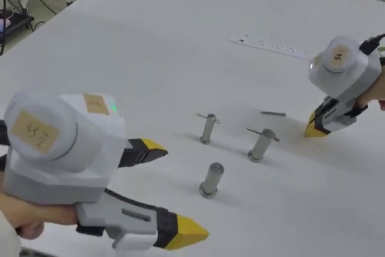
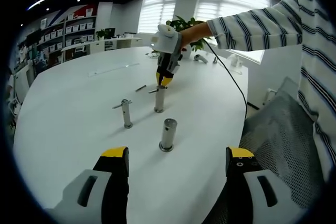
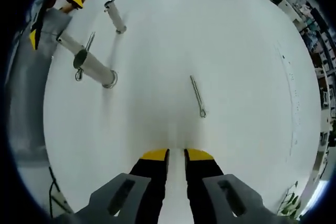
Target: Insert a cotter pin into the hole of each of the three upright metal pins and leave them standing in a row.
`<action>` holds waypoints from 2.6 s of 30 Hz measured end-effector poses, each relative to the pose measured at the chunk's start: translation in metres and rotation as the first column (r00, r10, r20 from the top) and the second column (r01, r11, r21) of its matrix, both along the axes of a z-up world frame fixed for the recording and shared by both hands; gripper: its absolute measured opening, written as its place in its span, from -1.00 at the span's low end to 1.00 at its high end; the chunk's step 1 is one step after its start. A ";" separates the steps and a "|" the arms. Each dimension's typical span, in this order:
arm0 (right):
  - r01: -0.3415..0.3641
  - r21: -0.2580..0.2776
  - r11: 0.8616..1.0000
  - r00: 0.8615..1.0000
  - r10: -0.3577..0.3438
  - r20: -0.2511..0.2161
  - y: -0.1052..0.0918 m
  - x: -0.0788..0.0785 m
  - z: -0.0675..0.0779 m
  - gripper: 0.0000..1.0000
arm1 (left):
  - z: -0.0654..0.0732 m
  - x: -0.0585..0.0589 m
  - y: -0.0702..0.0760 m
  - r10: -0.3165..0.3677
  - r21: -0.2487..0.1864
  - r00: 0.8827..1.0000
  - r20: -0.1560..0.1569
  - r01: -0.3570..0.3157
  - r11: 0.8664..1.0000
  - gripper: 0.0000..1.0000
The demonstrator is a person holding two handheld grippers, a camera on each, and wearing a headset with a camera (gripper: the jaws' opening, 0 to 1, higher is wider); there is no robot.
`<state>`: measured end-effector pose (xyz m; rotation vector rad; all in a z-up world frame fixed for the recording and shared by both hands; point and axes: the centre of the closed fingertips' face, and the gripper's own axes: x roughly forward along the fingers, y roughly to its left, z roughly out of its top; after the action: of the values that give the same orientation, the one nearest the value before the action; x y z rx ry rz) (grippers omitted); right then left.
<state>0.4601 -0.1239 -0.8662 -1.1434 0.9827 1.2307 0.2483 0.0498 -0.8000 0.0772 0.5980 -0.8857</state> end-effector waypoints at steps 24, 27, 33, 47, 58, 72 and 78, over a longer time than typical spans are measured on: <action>0.002 0.048 0.999 0.996 0.002 -0.092 0.059 0.007 -0.004 -0.75 | 0.006 0.012 0.005 0.075 -0.046 0.997 -0.001 -0.075 0.996 0.44; 0.016 0.038 0.999 0.996 -0.013 -0.091 0.059 0.007 -0.004 -0.77 | 0.006 0.012 0.005 0.080 -0.045 0.997 -0.003 -0.080 0.996 0.44; 0.025 -0.009 1.000 0.997 -0.026 -0.068 0.060 0.010 -0.006 -0.91 | 0.005 0.013 0.007 0.106 -0.046 0.994 -0.009 -0.106 0.993 0.42; -0.017 -0.115 0.993 1.000 0.016 -0.012 0.059 0.007 -0.004 -0.96 | 0.012 0.009 0.006 0.143 -0.055 0.990 0.002 -0.142 0.988 0.39; -0.007 -0.058 0.998 1.000 0.008 0.019 0.055 0.002 0.005 -0.96 | 0.020 0.006 0.010 0.164 -0.054 0.986 0.015 -0.163 0.985 0.36; -0.069 0.083 0.994 0.987 0.056 0.151 0.053 -0.004 0.056 -0.96 | 0.024 0.008 0.016 0.190 -0.050 0.981 0.025 -0.189 0.981 0.33; -0.098 0.101 0.990 0.980 0.078 0.185 0.041 -0.021 0.067 -0.96 | 0.025 0.012 0.017 0.206 -0.065 0.978 0.027 -0.204 0.977 0.27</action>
<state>0.4388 -0.0834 -0.7991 -1.1993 0.7265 1.2131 0.2600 0.0665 -0.7745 -0.0255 0.5367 -0.7006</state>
